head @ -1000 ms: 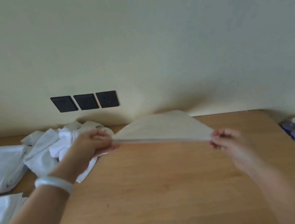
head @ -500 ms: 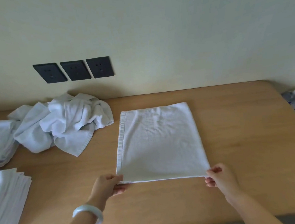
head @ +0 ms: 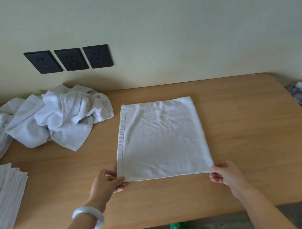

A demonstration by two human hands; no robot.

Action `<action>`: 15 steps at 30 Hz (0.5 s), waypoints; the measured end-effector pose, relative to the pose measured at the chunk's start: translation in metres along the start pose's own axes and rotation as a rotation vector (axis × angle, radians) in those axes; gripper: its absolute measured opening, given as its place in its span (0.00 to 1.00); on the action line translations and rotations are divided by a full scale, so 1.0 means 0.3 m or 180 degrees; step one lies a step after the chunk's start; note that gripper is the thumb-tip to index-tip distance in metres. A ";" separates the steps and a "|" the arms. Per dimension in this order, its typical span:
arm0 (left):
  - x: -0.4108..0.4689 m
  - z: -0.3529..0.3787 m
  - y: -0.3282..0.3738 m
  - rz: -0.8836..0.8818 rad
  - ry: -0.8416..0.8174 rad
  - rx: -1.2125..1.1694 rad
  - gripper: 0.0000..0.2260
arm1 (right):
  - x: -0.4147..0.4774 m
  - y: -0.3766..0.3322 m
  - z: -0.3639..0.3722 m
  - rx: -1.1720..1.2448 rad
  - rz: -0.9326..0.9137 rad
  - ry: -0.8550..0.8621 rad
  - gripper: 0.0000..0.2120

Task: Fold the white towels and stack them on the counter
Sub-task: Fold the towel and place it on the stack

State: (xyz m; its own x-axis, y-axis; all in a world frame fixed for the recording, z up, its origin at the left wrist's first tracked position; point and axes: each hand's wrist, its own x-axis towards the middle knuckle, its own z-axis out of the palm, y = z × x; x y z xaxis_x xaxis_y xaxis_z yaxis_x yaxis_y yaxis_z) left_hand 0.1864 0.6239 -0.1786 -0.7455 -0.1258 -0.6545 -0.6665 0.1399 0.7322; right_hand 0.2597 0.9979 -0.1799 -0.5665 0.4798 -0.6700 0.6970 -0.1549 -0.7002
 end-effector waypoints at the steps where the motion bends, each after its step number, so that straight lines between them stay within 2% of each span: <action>1: -0.004 0.000 0.000 -0.0045 -0.0010 0.0001 0.15 | 0.000 0.003 -0.001 -0.0001 0.0005 -0.0021 0.07; 5: -0.019 0.007 0.000 -0.0208 0.0050 -0.0039 0.11 | -0.004 0.026 -0.004 -0.0150 -0.0079 -0.0078 0.12; 9: -0.012 0.020 0.001 -0.0240 0.0246 -0.0198 0.08 | -0.022 0.038 0.027 -0.0398 -0.0428 0.0296 0.09; 15: -0.012 0.026 0.035 -0.0142 0.0339 0.0255 0.09 | -0.047 0.034 0.063 -0.0941 -0.0983 0.0630 0.09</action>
State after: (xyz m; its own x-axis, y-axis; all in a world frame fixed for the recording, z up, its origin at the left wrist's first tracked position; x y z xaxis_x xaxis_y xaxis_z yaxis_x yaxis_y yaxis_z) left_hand 0.1822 0.6334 -0.1701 -0.7137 -0.2367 -0.6593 -0.7001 0.2094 0.6827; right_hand 0.2664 0.9732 -0.1823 -0.6923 0.6245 -0.3616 0.6207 0.2597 -0.7398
